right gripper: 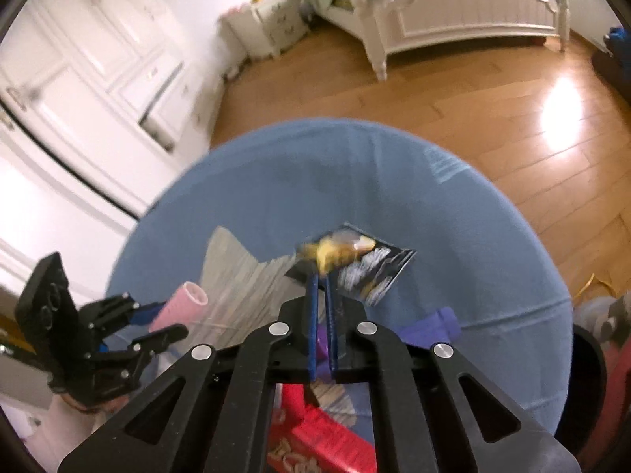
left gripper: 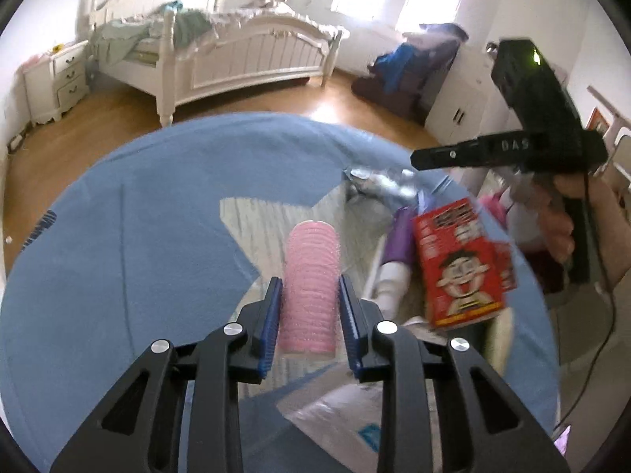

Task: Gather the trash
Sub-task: 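Grasp the pink hair roller with the left gripper while the right grasps the black packet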

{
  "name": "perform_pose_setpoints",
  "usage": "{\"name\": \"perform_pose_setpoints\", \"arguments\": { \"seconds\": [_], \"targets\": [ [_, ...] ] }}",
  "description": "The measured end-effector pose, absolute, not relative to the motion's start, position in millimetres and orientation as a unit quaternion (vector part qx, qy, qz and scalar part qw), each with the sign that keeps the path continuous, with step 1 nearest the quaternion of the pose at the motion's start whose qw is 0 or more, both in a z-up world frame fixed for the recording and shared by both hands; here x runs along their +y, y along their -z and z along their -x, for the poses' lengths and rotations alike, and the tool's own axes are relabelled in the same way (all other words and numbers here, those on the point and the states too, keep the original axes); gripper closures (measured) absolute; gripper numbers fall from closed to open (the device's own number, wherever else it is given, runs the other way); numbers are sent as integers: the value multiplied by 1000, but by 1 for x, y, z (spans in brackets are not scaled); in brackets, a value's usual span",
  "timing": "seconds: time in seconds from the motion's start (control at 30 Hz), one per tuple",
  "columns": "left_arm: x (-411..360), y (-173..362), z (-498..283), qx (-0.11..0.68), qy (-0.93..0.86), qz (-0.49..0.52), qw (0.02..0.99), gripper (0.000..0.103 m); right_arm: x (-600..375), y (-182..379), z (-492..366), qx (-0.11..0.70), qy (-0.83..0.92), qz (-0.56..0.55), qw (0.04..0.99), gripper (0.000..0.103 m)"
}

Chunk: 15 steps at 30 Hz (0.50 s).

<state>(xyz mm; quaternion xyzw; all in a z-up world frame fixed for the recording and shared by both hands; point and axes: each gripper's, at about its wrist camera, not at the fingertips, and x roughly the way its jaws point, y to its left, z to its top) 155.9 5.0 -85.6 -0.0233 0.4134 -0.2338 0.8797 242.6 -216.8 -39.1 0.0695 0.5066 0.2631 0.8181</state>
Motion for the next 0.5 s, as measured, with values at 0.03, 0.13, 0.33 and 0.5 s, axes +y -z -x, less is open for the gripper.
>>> {"name": "perform_pose_setpoints", "arguments": {
  "seconds": [0.03,0.13,0.33,0.5],
  "targets": [
    [3,80,-152,407,236,21,882,74,-221,36,-239,502,-267,-73,820,98],
    [-3,71,-144,403,237,14,884,74,-229,35,-233,505,-260,-69,820,98],
    [-3,69,-140,401,230,36,886,74,-226,54,-239,523,-240,-102,811,33],
    [7,80,-138,409,223,57,883,74,-219,88,-264,576,-233,-155,768,37]
  ]
}}
